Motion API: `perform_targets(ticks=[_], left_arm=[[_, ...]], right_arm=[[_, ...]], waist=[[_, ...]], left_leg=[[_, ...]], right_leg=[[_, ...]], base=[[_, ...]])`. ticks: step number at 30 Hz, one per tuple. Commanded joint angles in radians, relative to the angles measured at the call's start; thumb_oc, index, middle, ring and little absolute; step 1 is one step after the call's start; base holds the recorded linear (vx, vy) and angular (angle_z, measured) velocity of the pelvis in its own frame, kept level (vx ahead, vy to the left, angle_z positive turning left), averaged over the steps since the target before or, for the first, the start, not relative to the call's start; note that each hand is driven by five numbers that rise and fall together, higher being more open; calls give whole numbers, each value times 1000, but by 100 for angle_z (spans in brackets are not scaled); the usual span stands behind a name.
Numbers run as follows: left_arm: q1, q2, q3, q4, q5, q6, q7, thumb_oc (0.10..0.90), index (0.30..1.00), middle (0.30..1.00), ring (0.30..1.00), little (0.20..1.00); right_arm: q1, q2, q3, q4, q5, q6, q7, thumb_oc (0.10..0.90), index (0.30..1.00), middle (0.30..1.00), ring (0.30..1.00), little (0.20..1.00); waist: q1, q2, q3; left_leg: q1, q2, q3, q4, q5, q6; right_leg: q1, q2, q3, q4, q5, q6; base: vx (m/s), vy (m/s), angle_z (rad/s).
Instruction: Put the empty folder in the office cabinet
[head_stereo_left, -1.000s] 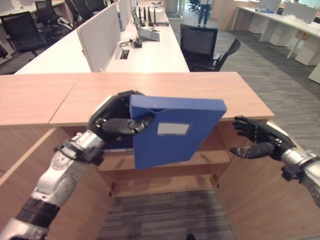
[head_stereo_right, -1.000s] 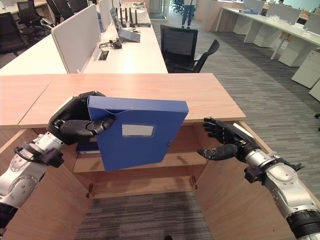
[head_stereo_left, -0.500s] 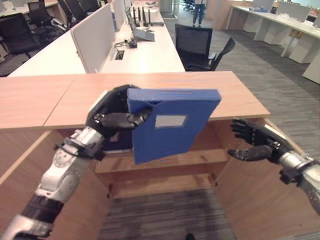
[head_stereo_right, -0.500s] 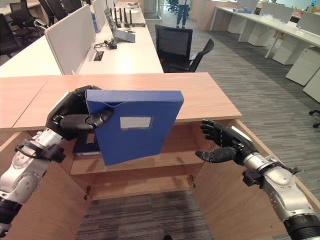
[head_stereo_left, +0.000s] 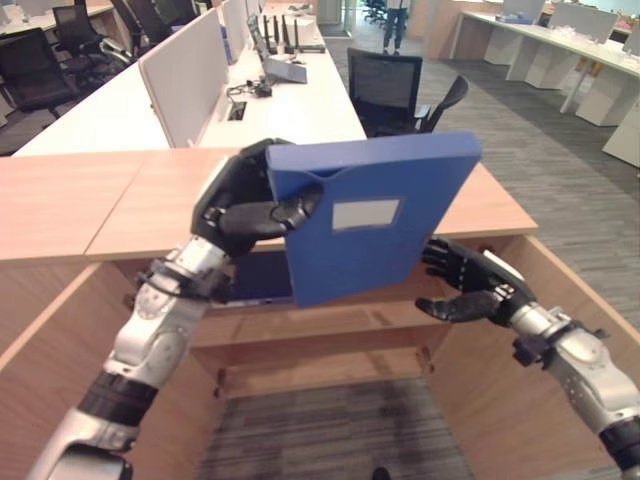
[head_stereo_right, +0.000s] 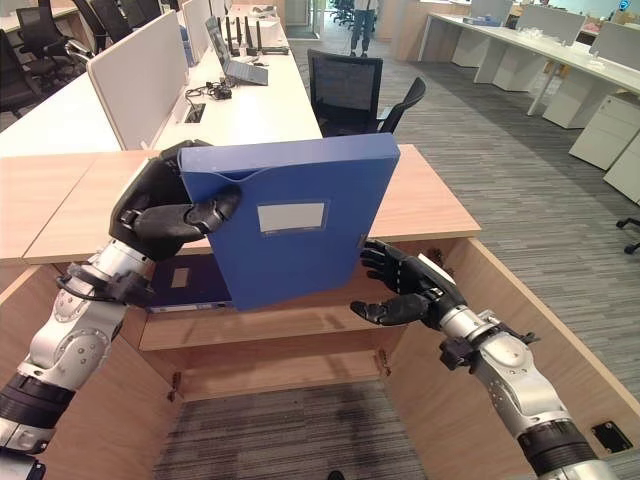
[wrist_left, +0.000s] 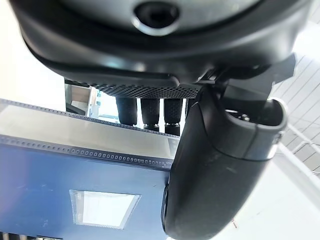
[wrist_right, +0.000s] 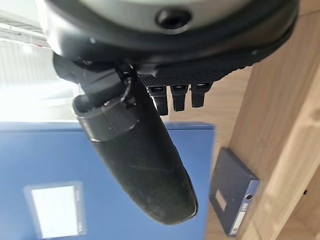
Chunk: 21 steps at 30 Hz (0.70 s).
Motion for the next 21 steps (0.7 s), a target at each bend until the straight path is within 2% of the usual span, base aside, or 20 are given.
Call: perform_targets(ticks=[1,9,21], left_arm=[[-216,-32,-28,8,-56,-121,-16,400,300,300,300,300],[-219,-50,-106,-23,-77,-89,-47,400,300,300,300,300],[-222,-59,-190,-25,-116,-45,-80,400,300,300,300,300]], right_arm=[[-161,-3,-7,-33,59,-118,-36,800,900,900,900,900],[-205,30,8,-16,76,-137,-65,800,900,900,900,900],[-250,36,40,-11,90,-145,-72,800,900,900,900,900]], waist=[[7,-27,-80],[11,-26,-77],[14,-30,-78]], left_leg=[[-26,8,-61,-6,-18,-38],[-26,6,-63,-6,-19,-34],[-28,4,-67,-6,-17,-33]], right_leg=[[88,-41,-44,7,-58,79],[88,-42,-45,7,-57,77],[89,-42,-46,7,-55,77]], base=[[0,0,0],[0,0,0],[0,0,0]])
